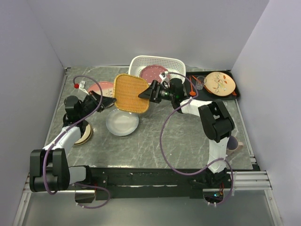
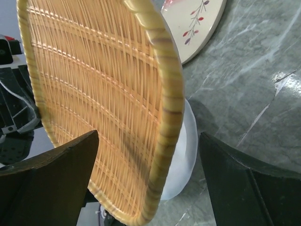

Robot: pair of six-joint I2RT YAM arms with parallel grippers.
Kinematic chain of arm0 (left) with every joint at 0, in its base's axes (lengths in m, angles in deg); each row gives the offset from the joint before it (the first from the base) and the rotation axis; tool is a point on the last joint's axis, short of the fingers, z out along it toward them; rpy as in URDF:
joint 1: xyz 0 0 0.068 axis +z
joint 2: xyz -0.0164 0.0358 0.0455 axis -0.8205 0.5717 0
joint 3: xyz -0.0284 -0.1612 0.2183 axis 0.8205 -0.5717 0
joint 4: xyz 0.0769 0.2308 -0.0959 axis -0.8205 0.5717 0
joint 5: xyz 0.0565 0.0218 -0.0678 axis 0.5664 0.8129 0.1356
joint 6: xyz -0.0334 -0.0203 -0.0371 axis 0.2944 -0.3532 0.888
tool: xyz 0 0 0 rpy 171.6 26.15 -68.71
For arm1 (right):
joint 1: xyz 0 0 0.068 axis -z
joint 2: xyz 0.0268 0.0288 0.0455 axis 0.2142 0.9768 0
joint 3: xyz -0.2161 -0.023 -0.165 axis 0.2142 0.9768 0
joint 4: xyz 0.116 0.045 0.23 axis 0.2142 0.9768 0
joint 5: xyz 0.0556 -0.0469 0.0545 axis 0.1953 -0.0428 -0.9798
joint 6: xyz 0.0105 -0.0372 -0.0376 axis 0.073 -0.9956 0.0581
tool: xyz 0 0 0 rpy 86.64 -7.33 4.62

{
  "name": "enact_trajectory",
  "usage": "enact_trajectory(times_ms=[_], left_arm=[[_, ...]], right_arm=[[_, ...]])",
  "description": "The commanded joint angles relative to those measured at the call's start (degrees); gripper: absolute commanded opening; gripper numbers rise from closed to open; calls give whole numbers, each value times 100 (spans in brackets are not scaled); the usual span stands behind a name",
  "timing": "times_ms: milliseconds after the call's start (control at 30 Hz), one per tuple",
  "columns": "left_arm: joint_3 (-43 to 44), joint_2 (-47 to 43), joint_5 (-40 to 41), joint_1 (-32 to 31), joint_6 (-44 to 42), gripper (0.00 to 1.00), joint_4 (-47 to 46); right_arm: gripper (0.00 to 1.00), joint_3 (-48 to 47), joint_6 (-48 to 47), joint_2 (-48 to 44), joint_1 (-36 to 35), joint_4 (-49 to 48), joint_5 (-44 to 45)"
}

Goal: Place the plates into the plastic bin on the countertop
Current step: Place the plate in the plastic bin.

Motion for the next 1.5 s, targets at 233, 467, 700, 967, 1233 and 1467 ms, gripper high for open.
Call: enact_trajectory(times_ms=[233,467,700,967,1233,1467], left_arm=[[294,-58,-152,-72,17,1,-696],[258,-14,-126,-90,-9,1,-696],[258,-31,-39,-81,-150,1,-521],[285,-119,129,-99,-466,1,-107],[337,-93,225,-99,-659,2,138],[337,-146,349,-99,-774,22,288]], right_arm=[[76,-151,371,129,-40,-814,-313],[30,-160,617,261,-32,-1165,-507],[0,-99,767,305,-23,-1368,-577],[0,-46,837,270,-14,-1553,-656],[0,7,1057,314,-23,-1904,-753],[0,51,1048,253,-14,-1983,-814]])
